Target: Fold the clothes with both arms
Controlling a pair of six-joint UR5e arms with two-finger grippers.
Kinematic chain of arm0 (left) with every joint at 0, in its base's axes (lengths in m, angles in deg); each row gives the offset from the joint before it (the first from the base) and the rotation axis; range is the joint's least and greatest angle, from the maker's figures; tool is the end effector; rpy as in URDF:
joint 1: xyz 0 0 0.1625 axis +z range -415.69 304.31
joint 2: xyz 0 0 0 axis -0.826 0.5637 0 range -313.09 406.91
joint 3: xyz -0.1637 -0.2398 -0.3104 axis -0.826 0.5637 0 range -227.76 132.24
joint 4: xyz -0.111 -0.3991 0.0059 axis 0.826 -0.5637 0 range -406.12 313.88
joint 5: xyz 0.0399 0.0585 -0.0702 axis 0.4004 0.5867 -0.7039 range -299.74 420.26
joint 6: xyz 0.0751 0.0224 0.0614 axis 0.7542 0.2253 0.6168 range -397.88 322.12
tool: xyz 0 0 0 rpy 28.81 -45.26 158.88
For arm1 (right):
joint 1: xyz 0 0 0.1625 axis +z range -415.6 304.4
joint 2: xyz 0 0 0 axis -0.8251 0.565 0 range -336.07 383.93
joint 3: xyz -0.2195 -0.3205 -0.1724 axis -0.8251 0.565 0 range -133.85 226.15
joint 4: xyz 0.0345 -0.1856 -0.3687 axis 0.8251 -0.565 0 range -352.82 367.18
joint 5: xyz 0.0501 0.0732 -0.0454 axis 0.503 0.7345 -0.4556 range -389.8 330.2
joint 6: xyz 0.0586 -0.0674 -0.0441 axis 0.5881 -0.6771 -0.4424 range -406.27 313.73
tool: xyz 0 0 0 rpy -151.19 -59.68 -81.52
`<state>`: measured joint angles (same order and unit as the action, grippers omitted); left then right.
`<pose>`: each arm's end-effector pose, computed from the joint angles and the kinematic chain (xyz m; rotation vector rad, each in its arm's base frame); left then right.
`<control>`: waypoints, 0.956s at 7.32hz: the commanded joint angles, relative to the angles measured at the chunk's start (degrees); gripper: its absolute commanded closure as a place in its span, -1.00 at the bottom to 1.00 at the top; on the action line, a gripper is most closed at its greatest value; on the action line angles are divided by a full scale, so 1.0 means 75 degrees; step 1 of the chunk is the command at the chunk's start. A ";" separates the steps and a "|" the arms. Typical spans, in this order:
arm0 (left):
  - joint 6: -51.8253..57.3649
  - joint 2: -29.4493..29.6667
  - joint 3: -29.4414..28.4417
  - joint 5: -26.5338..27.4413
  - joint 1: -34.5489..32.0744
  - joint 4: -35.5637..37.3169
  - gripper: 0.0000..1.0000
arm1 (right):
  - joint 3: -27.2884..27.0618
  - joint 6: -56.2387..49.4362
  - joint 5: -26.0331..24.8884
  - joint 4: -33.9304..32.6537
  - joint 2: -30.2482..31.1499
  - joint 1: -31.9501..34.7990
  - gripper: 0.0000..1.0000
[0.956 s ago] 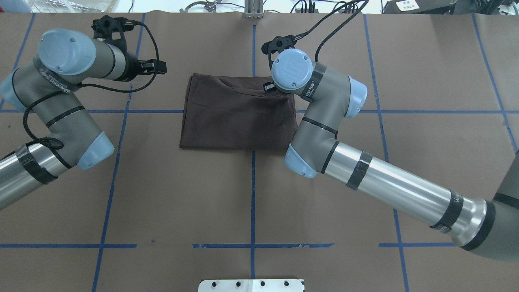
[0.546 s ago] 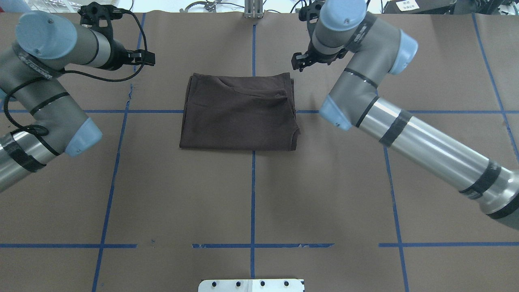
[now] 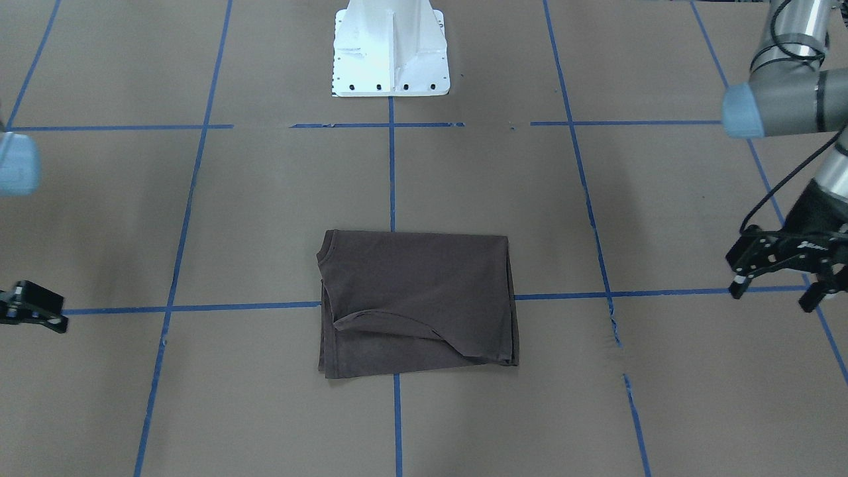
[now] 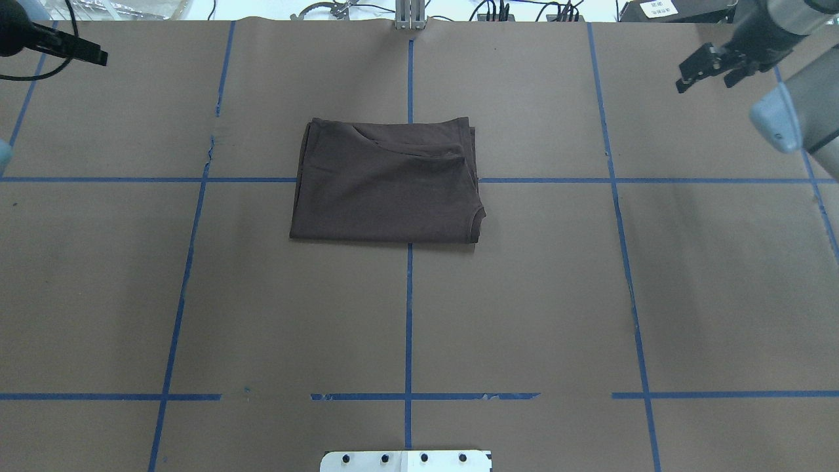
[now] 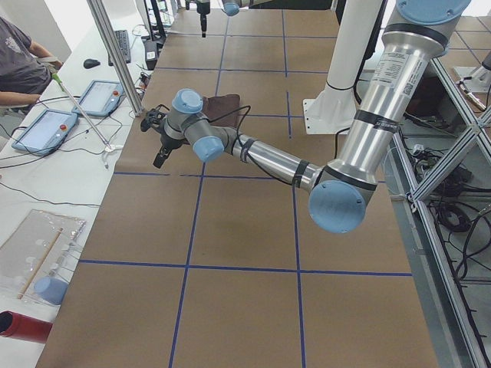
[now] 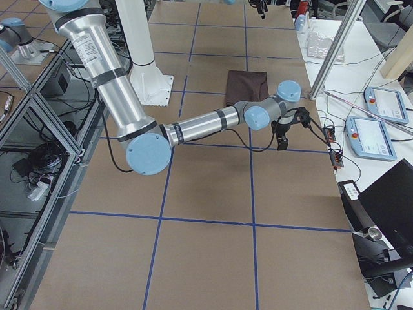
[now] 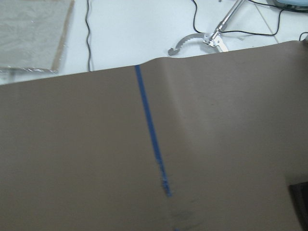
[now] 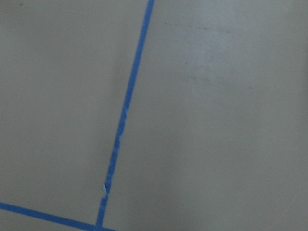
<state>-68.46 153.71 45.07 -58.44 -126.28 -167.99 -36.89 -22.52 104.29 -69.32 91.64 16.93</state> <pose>0.1263 -0.6157 0.4138 0.5988 0.7927 0.0465 -0.1375 -0.6500 0.4667 0.1822 -0.8717 -0.0912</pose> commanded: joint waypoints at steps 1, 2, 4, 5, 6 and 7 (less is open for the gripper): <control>-0.0235 -0.0852 0.0418 -0.0168 -0.0397 -0.0690 -1.00 | -0.0307 -0.0131 0.0391 0.0238 0.0827 0.0898 -1.00; -0.0224 -0.0834 0.0024 0.0470 -0.0304 -0.0950 -1.00 | -0.0249 -0.0155 0.0357 0.0250 0.1222 0.0993 -1.00; 0.0380 -0.1043 -0.0073 -0.0311 -0.0442 -0.0291 -1.00 | -0.0237 -0.0481 0.0321 0.0145 0.1459 0.1494 -1.00; 0.2242 -0.0963 0.0054 -0.0680 -0.0942 0.1327 -1.00 | -0.0237 -0.0959 0.0066 0.0063 0.1692 0.1463 -1.00; 0.3989 -0.0962 0.0067 -0.0684 -0.1481 0.2689 -1.00 | -0.0272 -0.1497 -0.0146 -0.0193 0.2020 0.1613 -1.00; 0.5445 -0.1009 0.0020 -0.0696 -0.1939 0.3445 -1.00 | -0.0319 -0.1827 0.0003 -0.1031 0.2139 0.1940 -1.00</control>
<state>-42.28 146.37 45.36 -62.96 -136.33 -151.64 -38.92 -32.42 104.25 -71.50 105.86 29.13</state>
